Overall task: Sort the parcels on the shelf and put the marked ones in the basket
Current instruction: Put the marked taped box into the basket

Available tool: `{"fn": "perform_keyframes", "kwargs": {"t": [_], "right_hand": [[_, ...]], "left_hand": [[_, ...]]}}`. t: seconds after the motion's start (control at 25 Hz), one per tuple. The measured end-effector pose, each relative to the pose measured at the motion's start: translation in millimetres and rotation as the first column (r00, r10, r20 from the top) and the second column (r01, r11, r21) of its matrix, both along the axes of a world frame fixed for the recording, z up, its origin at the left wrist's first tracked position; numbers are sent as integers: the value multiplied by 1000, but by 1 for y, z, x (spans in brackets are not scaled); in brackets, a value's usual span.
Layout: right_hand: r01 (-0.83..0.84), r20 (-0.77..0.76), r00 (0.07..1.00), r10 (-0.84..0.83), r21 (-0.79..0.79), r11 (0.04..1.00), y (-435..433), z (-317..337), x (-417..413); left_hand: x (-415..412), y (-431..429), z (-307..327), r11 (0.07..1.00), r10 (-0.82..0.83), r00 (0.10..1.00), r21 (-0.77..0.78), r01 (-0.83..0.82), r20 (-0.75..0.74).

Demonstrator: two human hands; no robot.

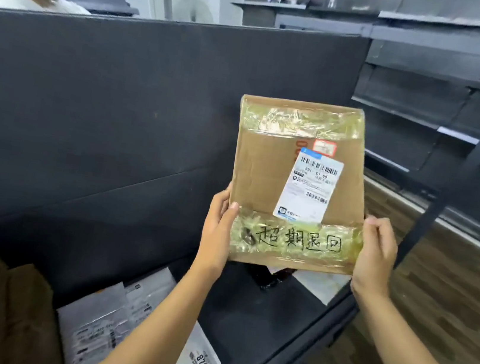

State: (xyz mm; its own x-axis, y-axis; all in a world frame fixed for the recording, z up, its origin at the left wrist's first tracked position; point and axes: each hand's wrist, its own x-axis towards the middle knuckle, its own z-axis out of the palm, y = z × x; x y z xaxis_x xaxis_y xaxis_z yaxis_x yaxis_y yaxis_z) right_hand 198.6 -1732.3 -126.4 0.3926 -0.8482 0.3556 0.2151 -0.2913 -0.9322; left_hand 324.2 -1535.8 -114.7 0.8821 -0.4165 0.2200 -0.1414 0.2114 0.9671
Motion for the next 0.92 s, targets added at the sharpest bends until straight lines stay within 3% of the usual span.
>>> {"fn": "perform_keyframes", "kwargs": {"t": [0.24,0.48,0.56,0.8,0.92], "right_hand": [[-78,145,985,89,-81,994,38,25,11],[-259,197,946,257,-15,966,62,25,19],[-344,207,924,320,87,935,61,31,24],[-439,-69,862,502,393,808,72,20,55],[-387,-202,851,484,381,840,93,8,59]], "left_hand": [[0,43,27,996,34,992,-84,-24,124],[1,84,30,992,81,982,-108,-63,172],[4,101,28,991,100,981,-107,-83,165],[6,148,0,989,90,993,-109,-98,-72],[5,156,-14,988,106,973,-87,-127,-206]]}}
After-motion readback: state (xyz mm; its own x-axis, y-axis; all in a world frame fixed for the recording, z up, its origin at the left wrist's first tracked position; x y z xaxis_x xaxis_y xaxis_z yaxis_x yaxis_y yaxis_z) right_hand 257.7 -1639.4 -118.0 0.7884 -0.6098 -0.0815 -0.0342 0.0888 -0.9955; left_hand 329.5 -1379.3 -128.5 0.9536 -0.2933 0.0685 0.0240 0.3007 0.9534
